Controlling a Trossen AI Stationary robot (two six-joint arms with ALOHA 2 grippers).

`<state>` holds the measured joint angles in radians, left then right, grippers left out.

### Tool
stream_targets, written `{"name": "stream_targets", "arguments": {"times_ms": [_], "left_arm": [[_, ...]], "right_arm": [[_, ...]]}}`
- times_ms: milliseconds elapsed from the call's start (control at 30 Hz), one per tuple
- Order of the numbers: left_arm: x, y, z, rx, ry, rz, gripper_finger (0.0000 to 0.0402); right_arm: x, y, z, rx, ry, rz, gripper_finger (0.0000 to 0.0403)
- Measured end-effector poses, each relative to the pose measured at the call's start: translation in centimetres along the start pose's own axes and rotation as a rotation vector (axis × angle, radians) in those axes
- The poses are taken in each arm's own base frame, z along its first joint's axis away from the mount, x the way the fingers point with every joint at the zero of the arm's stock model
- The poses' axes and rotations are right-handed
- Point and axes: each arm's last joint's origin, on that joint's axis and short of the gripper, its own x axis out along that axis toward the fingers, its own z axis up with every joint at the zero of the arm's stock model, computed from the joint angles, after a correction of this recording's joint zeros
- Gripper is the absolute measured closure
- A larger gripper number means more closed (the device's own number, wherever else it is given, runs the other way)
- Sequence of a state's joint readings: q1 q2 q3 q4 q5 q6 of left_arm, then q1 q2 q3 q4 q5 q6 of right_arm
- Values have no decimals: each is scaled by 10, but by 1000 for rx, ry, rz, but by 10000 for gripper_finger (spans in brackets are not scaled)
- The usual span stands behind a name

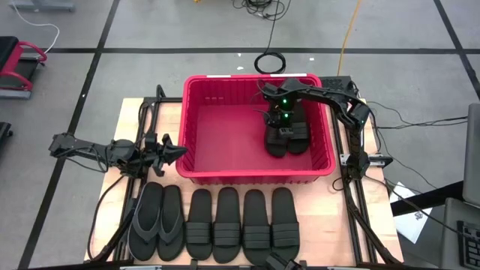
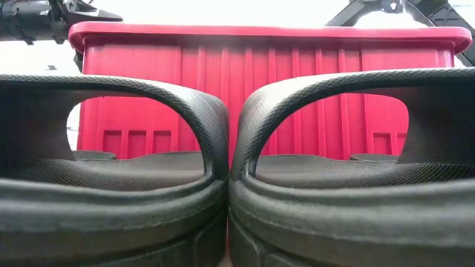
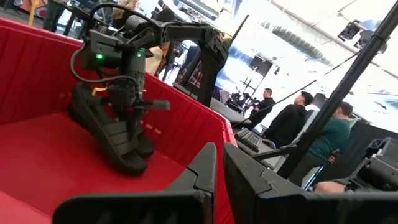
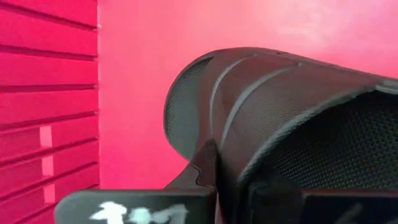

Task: Pick and place slides into bin
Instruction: Put the black slide into the red bin

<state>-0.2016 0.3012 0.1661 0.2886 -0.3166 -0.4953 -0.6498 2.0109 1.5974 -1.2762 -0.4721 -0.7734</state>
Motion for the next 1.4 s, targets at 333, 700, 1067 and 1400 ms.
{"name": "stream_targets", "arguments": {"times_ms": [333,700,1067,1400], "left_arm": [[0,0,0,11,-3,5,376],[0,0,0,-13,-4,7,376],[0,0,0,-30,-4,7,376],[0,0,0,-23,1,9,376]], "right_arm": [[0,0,0,-89,5,-11,399],[2,-6,2,-174,-18,-26,399],[15,-25,1,-118,12,-63,399],[14,-30,5,-69,10,-149,330]]}}
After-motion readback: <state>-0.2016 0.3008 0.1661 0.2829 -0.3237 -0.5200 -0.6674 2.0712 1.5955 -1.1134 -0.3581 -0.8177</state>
